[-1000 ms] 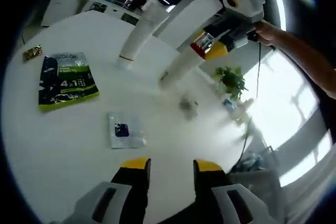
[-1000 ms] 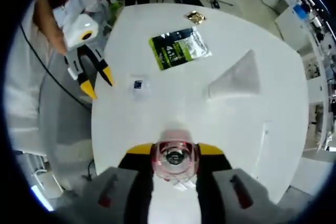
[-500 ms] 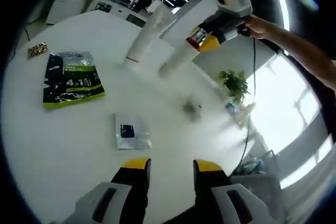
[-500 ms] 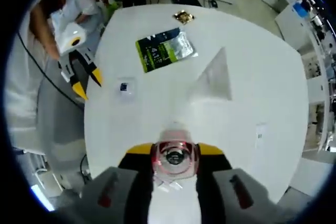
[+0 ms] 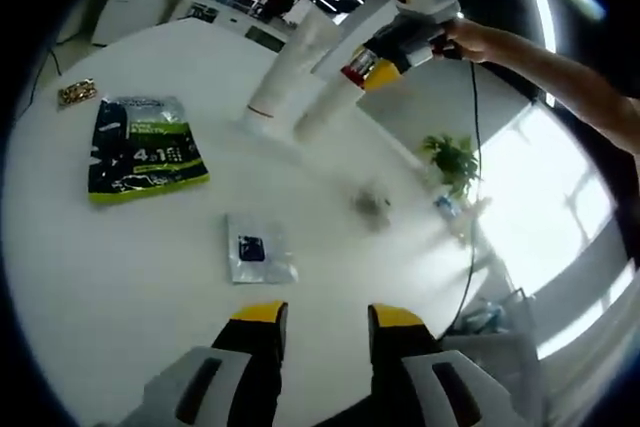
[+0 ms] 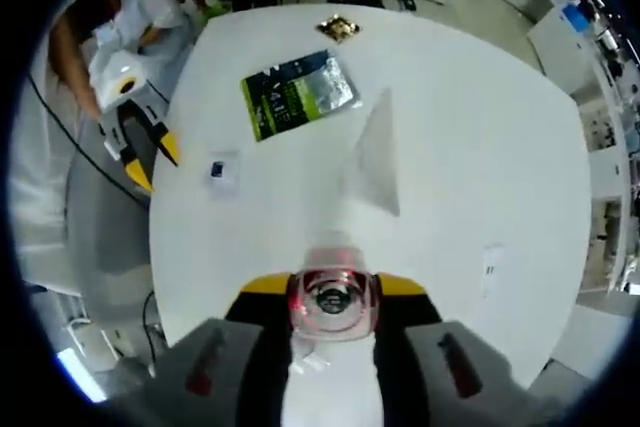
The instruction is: Arrange the skincare products in the storage area until every visible bottle or jar stands upright without overlapping.
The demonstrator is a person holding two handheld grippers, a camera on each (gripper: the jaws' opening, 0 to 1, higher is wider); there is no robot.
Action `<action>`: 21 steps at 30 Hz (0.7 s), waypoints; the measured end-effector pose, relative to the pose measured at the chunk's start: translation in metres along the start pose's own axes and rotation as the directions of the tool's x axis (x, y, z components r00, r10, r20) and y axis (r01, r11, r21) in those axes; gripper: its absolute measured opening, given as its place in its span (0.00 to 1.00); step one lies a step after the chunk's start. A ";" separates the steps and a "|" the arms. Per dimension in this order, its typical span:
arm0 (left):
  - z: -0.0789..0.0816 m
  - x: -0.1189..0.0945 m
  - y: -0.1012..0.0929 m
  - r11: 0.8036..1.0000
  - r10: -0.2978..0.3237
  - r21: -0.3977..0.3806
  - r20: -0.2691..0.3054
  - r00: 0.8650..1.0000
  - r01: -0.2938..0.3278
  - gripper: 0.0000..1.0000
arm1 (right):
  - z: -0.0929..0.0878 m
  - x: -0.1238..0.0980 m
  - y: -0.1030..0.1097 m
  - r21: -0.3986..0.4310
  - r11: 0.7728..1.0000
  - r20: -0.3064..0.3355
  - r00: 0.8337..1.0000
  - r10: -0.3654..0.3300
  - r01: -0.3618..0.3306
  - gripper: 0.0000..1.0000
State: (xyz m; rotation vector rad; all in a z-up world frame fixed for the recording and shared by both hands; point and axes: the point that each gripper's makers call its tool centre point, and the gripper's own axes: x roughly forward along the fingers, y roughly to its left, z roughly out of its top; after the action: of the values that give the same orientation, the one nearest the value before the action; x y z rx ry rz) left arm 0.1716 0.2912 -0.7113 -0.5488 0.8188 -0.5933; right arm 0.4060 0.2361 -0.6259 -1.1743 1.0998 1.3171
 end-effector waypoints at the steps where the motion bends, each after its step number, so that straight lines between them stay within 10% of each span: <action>1: 0.000 0.000 0.000 1.000 0.001 -0.003 0.001 1.000 -0.001 0.34 | 0.001 0.001 -0.001 0.005 1.000 0.002 1.000 0.002 -0.002 0.29; 21: 0.008 -0.006 0.015 0.997 0.053 -0.050 0.039 0.998 -0.051 0.34 | 0.014 0.015 -0.016 0.002 1.000 0.007 1.000 0.012 -0.012 0.30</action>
State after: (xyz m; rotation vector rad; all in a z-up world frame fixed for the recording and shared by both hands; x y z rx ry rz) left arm 0.1787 0.3075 -0.7138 -0.5810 0.8090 -0.5141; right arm 0.4208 0.2527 -0.6398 -1.1624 1.1046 1.3279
